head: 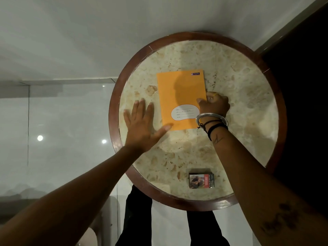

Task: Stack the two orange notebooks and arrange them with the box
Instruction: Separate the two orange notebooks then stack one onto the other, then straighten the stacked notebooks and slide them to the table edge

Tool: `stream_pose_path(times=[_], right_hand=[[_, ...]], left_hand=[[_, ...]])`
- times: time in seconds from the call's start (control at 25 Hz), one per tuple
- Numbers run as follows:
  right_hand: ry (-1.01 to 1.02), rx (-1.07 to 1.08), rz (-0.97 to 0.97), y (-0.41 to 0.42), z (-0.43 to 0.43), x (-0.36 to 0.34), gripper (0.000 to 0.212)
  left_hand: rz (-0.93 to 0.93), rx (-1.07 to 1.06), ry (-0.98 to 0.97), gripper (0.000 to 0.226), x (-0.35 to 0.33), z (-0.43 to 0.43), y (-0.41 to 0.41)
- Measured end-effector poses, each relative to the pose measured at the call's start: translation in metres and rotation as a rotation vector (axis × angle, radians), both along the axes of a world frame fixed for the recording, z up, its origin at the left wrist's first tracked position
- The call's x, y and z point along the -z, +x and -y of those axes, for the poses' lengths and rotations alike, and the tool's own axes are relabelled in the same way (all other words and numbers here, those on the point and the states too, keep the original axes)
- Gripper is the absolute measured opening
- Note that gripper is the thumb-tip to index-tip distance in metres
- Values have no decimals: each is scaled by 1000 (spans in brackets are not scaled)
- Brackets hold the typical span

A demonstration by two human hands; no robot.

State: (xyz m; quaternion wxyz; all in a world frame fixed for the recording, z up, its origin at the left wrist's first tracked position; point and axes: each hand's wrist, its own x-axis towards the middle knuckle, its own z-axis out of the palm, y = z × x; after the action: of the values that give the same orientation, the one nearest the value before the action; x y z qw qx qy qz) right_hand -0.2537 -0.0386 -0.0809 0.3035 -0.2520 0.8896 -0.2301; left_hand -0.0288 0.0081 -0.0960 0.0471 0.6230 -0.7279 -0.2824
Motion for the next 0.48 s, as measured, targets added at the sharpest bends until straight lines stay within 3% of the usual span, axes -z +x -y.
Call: stream_pose_path(times=[0.12,0.24,0.36,0.4,0.48], right_hand=[[19,0,63,-5,0,-2,47],[29,7,167,-7,8,-8,33],[27,44,367,-10,13,-21,29],[-15,50,444,-10,14,-26,35],[-203,55,490,-12,14,-38,47]], left_hand=[[-193,-385,-6,77,-21,31,-53],[-192,-743,289,77,-30,68,-89],[-177,-824,432,82,-32,82,-100],[-251,-827,389,76,-35,82,-101],[-591,-837,217,46,-46,75,-103]])
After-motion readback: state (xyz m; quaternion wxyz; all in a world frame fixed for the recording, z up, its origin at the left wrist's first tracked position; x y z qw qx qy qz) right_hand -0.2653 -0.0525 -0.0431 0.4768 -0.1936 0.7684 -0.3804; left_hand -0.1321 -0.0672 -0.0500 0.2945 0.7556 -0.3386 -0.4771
